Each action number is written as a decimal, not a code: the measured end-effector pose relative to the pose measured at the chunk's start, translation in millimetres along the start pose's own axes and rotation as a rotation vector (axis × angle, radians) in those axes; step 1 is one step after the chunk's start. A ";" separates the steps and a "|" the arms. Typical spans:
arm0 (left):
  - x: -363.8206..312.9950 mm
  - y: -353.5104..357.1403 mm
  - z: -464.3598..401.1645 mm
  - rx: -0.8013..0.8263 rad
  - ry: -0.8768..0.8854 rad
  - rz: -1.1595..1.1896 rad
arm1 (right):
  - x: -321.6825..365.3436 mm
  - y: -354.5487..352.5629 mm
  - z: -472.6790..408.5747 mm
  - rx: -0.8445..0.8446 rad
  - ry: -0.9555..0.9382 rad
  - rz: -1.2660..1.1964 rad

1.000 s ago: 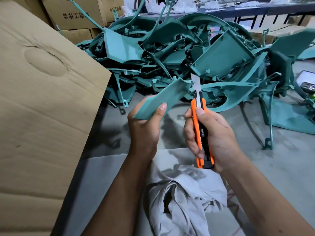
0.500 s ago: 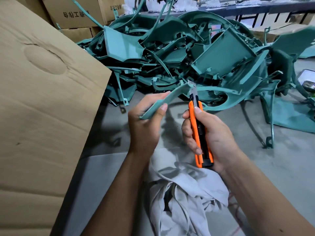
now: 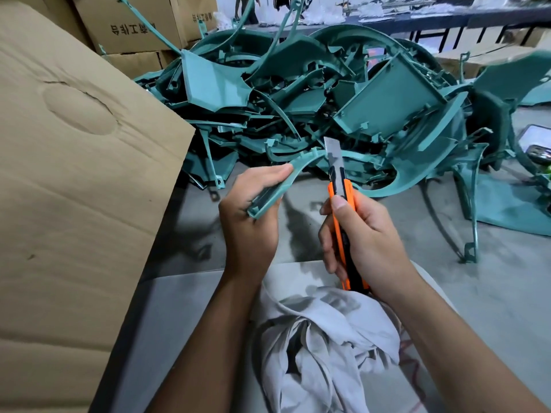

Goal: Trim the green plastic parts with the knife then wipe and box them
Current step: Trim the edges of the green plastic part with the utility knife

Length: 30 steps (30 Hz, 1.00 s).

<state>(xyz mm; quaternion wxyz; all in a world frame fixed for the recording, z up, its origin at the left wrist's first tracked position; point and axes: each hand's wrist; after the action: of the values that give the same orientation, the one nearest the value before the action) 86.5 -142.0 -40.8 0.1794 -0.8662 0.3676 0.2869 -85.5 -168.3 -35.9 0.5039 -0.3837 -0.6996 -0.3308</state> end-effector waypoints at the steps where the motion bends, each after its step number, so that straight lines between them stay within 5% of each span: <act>1: 0.1 -0.8 -0.5 -0.007 -0.004 -0.007 | 0.4 -0.5 0.3 0.025 -0.012 0.007; 6: 4.7 -5.3 -2.6 -0.054 -0.005 -0.032 | 6.4 -5.3 4.0 0.167 -0.070 -0.096; 12: 1.2 1.3 -0.1 -0.032 -0.012 -0.007 | -2.5 0.0 0.5 0.030 0.001 0.023; 19: 6.5 -1.9 0.6 -0.083 -0.061 -0.062 | 0.1 -1.3 4.4 0.246 -0.027 -0.006; 24: 6.2 -12.2 -8.5 -0.379 -0.332 0.073 | -3.0 -12.1 -1.1 0.088 -0.134 0.642; 30: 5.8 -21.6 -15.5 -0.491 -0.368 0.130 | -2.2 -20.3 -2.0 -0.011 -0.086 1.276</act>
<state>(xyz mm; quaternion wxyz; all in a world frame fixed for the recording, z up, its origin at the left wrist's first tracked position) 111.5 -138.8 -30.3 0.0097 -0.7918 0.3037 0.5298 -101.9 -180.4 -39.0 0.5711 -0.7405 -0.3512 0.0464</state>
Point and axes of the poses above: each hand's wrist, its own z-axis away from the middle knuckle, its own y-axis out of the palm, x = y × z, and after that the axes turned 3 degrees about -y, right-handed
